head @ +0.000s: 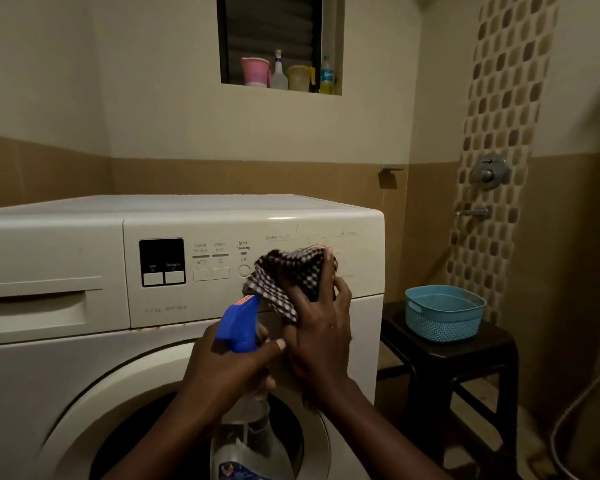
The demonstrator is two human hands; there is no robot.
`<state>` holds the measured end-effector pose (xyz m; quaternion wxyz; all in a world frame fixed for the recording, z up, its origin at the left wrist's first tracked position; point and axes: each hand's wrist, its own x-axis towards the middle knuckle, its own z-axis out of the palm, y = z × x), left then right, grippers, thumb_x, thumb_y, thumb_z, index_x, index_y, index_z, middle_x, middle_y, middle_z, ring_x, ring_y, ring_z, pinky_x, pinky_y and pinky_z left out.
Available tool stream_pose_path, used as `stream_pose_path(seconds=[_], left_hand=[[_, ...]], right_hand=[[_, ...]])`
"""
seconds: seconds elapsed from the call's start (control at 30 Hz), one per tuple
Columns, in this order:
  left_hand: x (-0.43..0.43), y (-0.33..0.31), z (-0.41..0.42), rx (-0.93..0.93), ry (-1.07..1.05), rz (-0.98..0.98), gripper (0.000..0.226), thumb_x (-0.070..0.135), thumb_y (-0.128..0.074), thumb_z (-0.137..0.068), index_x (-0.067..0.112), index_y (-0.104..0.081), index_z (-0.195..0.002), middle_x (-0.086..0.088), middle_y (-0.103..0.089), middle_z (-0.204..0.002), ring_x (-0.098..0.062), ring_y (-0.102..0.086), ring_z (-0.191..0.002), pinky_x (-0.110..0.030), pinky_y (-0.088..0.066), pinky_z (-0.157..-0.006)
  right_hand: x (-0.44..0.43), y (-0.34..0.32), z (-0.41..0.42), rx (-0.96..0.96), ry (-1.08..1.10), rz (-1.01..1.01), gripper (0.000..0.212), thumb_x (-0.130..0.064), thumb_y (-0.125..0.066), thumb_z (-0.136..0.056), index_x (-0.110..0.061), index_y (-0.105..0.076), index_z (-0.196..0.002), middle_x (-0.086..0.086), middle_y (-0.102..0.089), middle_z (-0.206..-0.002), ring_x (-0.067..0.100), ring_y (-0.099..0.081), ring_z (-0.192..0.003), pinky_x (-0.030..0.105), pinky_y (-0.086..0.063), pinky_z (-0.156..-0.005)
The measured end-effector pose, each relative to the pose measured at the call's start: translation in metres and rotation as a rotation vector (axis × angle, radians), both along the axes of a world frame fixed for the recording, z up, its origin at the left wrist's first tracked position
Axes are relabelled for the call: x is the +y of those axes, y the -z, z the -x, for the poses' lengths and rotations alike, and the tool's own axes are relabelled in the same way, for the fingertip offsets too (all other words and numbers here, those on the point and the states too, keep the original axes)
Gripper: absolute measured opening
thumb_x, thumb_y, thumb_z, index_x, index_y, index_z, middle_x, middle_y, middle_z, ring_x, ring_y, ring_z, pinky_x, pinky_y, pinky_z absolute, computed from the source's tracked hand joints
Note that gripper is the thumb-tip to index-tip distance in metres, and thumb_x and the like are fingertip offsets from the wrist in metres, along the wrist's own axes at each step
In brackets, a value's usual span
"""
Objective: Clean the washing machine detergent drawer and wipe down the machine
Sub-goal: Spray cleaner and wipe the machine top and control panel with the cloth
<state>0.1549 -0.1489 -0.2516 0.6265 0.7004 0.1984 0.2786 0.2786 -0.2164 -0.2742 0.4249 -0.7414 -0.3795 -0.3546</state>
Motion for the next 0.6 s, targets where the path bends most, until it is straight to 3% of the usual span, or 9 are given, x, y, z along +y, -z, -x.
stream_pose_path(seconds=[0.07, 0.13, 0.2, 0.27, 0.3, 0.37, 0.43, 0.6], left_hand=[[-0.002, 0.004, -0.002, -0.018, -0.009, 0.006, 0.029, 0.010, -0.082, -0.076, 0.006, -0.064, -0.099, -0.015, -0.068, -0.065, -0.028, -0.067, -0.053, -0.035, -0.056, -0.058], [-0.006, 0.008, -0.004, -0.024, 0.010, -0.002, 0.028, 0.010, -0.082, -0.076, 0.004, -0.064, -0.097, -0.013, -0.066, -0.062, -0.030, -0.067, -0.052, -0.036, -0.056, -0.057], [-0.012, 0.008, -0.008, -0.022, 0.068, -0.035, 0.027, 0.010, -0.082, -0.077, 0.004, -0.062, -0.094, -0.013, -0.065, -0.061, -0.031, -0.067, -0.053, -0.040, -0.056, -0.059], [-0.022, 0.008, -0.015, -0.024, 0.123, -0.060, 0.026, 0.009, -0.081, -0.077, 0.004, -0.060, -0.092, -0.014, -0.065, -0.066, -0.032, -0.067, -0.054, -0.042, -0.056, -0.061], [-0.028, 0.007, -0.021, -0.028, 0.149, -0.065, 0.026, 0.008, -0.081, -0.077, 0.003, -0.060, -0.091, -0.013, -0.065, -0.068, -0.032, -0.066, -0.054, -0.041, -0.056, -0.061], [-0.042, 0.007, -0.034, -0.035, 0.195, -0.098, 0.024, 0.008, -0.080, -0.079, 0.003, -0.059, -0.090, -0.008, -0.065, -0.067, -0.032, -0.067, -0.054, -0.039, -0.055, -0.060], [-0.059, 0.005, -0.049, -0.033, 0.231, -0.124, 0.021, 0.008, -0.078, -0.081, 0.005, -0.058, -0.089, -0.004, -0.065, -0.065, -0.032, -0.068, -0.054, -0.035, -0.054, -0.057], [-0.098, -0.020, -0.086, -0.018, 0.292, -0.102, 0.014, 0.005, -0.074, -0.083, 0.009, -0.061, -0.089, -0.009, -0.069, -0.075, -0.031, -0.070, -0.059, -0.036, -0.058, -0.062]], right_hand=[[-0.010, 0.009, -0.007, -0.059, 0.008, 0.055, 0.053, -0.046, -0.039, -0.075, -0.032, -0.058, -0.123, 0.000, -0.009, -0.161, 0.033, -0.031, -0.136, 0.044, -0.046, -0.094], [-0.025, 0.019, -0.021, -0.059, -0.014, 0.046, 0.051, -0.040, -0.041, -0.073, -0.022, -0.061, -0.117, -0.002, -0.018, -0.160, 0.022, -0.033, -0.135, 0.033, -0.048, -0.088], [-0.042, 0.025, -0.038, 0.051, -0.038, -0.080, 0.046, -0.027, -0.043, -0.072, -0.012, -0.064, -0.110, 0.001, -0.023, -0.156, 0.007, -0.026, -0.133, 0.016, -0.037, -0.095], [-0.058, 0.024, -0.055, 0.213, -0.040, -0.252, 0.037, -0.012, -0.045, -0.072, -0.005, -0.065, -0.102, 0.008, -0.029, -0.150, 0.003, -0.028, -0.128, 0.004, -0.024, -0.102], [-0.066, 0.021, -0.063, 0.302, -0.028, -0.331, 0.037, -0.011, -0.044, -0.073, -0.003, -0.065, -0.103, 0.009, -0.032, -0.147, 0.003, -0.031, -0.126, 0.007, -0.024, -0.106], [-0.083, 0.011, -0.079, 0.473, 0.010, -0.449, 0.048, -0.019, -0.042, -0.075, -0.002, -0.063, -0.115, 0.008, -0.040, -0.143, 0.010, -0.038, -0.126, 0.028, -0.028, -0.113], [-0.098, -0.001, -0.094, 0.619, 0.055, -0.471, 0.057, -0.026, -0.040, -0.074, -0.006, -0.060, -0.125, 0.006, -0.050, -0.138, 0.021, -0.046, -0.126, 0.041, -0.033, -0.111], [-0.131, -0.033, -0.123, 0.848, 0.098, -0.543, 0.028, -0.022, -0.045, -0.082, -0.025, -0.068, -0.098, 0.001, -0.070, -0.102, 0.024, -0.062, -0.098, 0.049, -0.049, -0.093]])
